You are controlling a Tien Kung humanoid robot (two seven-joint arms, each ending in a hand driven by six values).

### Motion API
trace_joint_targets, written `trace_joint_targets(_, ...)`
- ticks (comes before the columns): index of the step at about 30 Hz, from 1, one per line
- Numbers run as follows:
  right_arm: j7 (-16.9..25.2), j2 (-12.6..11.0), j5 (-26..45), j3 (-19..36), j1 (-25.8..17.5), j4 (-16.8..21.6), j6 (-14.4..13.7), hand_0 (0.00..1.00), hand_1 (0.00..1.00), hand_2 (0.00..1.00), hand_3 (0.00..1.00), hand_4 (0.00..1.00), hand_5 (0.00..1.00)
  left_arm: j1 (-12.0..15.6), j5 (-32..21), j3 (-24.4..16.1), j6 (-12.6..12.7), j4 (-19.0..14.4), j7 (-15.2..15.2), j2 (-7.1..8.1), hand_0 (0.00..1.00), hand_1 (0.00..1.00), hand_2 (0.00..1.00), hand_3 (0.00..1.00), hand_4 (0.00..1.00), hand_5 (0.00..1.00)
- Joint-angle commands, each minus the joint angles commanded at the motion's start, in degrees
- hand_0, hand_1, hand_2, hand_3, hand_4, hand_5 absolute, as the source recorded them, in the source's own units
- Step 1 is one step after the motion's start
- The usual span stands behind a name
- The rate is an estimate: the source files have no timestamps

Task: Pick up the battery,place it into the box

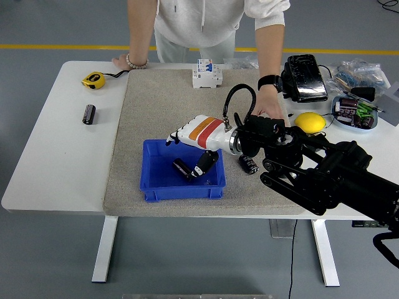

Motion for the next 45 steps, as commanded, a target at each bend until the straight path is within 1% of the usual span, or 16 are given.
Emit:
trace_joint_targets(2,0.07,-0.28,-0.16,0.24,0.07,0.17,0.09,0.658,0.686,0.779,0.838,0.986,0.299,0.01,0.00,-0.03,0.00,0.01,-0.01,-0.01,0.739,0.687,0.787,0.733,0.750,0.515)
trace_joint_targets(4,0.21,-1.05,-0.45,0.70,0.33,0.69,0.33,0.658,0.686,0.779,0.838,0.986,0.299,0.00,-0.02,-0.05,0.01,0.03,-0.02,-0.01,0.739,0.687,0.787,0.733,0.750,0.515)
trace_joint_targets(10,0.65,-4.70,-2.11,3.74,1.60,2.95,2.38,0.657,0.686,0.769,0.833,0.987,0.302,0.10,-0.07,0.02,-0.03,0.07,-0.05,0.16,0.739,0.686,0.786,0.732,0.751,0.516)
trace_joint_targets(11,0.73,-5.32,-2.48,4.35,1.71,3.29,2.67,0.642,0.667,0.730,0.801,0.998,0.312,0.14,-0.08,0.01,-0.03,0.08,-0.06,0.17,0.739,0.685,0.785,0.733,0.750,0.516)
trace_joint_targets(12,0.84,-6.07,-3.02,4.98,1.84,3.62,2.99,0.642,0.667,0.730,0.801,0.998,0.312,0.18,-0.09,0.01,-0.03,0.09,-0.06,0.19,0.739,0.685,0.785,0.733,0.750,0.516)
trace_joint_targets(16,1.34,-8.43,-5.60,6.29,2.06,3.70,3.76,0.642,0.667,0.730,0.801,0.998,0.312,0.31,0.08,-0.13,-0.01,0.12,0.02,0.20,0.739,0.685,0.785,0.733,0.750,0.516)
trace_joint_targets(17,1.49,-8.94,-6.16,6.43,2.03,3.54,3.84,0.635,0.657,0.712,0.779,0.998,0.327,0.34,0.12,-0.16,-0.01,0.13,0.05,0.20,0.737,0.681,0.784,0.734,0.750,0.516)
trace_joint_targets(22,2.23,-11.72,-8.34,5.09,1.68,2.83,4.26,0.635,0.657,0.712,0.779,0.998,0.327,0.48,0.44,-0.43,0.00,0.16,0.19,0.14,0.737,0.681,0.784,0.734,0.750,0.516)
trace_joint_targets(26,2.65,-13.36,-8.62,3.33,1.10,2.38,4.44,0.635,0.653,0.710,0.779,0.998,0.324,0.51,0.60,-0.55,-0.02,0.17,0.26,0.08,0.736,0.683,0.784,0.734,0.750,0.517)
trace_joint_targets(29,2.82,-14.11,-8.68,2.00,0.81,2.12,4.42,0.637,0.652,0.711,0.778,0.998,0.321,0.52,0.76,-0.64,-0.05,0.18,0.32,0.06,0.736,0.685,0.784,0.735,0.750,0.517)
trace_joint_targets(34,3.16,-14.48,-8.80,1.51,0.26,0.57,4.12,0.637,0.652,0.711,0.778,0.998,0.321,0.40,0.71,-0.56,-0.10,0.17,0.34,-0.03,0.736,0.685,0.784,0.735,0.750,0.517)
trace_joint_targets(45,3.49,-13.94,-8.99,-1.16,-0.31,-1.61,3.88,0.649,0.659,0.720,0.780,0.998,0.319,0.30,0.71,-0.52,-0.19,0.11,0.42,-0.16,0.736,0.687,0.787,0.737,0.750,0.519)
